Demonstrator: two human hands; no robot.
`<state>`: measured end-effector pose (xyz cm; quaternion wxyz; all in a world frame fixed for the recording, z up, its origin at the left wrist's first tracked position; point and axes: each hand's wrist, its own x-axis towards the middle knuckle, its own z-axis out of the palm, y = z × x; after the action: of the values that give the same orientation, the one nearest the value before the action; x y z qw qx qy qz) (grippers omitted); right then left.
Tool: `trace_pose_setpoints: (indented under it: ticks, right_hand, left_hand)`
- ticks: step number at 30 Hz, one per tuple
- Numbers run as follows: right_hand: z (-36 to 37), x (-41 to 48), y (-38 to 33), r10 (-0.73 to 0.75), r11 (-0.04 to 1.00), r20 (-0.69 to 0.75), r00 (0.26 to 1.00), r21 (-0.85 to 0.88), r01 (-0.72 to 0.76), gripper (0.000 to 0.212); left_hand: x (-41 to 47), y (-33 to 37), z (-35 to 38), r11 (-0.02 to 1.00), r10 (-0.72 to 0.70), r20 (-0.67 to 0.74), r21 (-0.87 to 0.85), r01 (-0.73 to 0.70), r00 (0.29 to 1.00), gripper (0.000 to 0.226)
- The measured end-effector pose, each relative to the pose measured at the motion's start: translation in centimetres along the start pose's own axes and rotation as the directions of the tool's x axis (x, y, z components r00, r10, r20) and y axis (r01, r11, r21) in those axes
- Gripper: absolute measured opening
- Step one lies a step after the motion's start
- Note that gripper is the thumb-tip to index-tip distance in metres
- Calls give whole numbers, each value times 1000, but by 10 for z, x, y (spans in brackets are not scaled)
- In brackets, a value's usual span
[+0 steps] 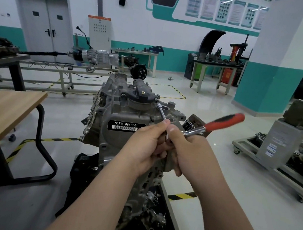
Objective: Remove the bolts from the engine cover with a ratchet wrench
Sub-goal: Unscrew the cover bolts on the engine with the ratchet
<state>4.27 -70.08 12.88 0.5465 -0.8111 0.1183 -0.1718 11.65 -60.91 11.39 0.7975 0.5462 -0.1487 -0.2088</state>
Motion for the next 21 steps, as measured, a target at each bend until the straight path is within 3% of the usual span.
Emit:
trace_pose_setpoints:
  ticks: [3, 6, 9, 16, 19, 21]
  right_hand:
    - [-7, 1, -10, -81, 965, -52, 995, -254, 66, 56]
    - [-6, -1, -16, -200, 806, -90, 976, -582, 112, 49]
    - [-4, -2, -17, -278, 728, -110, 954, -673, 135, 48]
    - [0, 4, -4, -156, 939, -117, 981, -326, 110, 57]
    - [5, 2, 0, -19, 999, -72, 997, -29, 17, 64]
    - [13, 1, 2, 83, 965, -11, 996, 251, -78, 63]
  left_hand:
    - [2, -1, 1, 999, -7, -25, -52, 6, 1000, 31]
    - [2, -1, 0, 1000, -26, -54, -6, 26, 998, 27]
    - [1, -1, 1, 999, -35, -36, 8, 35, 999, 38]
    - [1, -2, -1, 999, -34, -37, -16, 33, 999, 23]
    - [1, -2, 0, 999, -22, -34, -25, 22, 999, 40]
    - [-1, 1, 0, 1000, -21, -35, -13, 21, 999, 41]
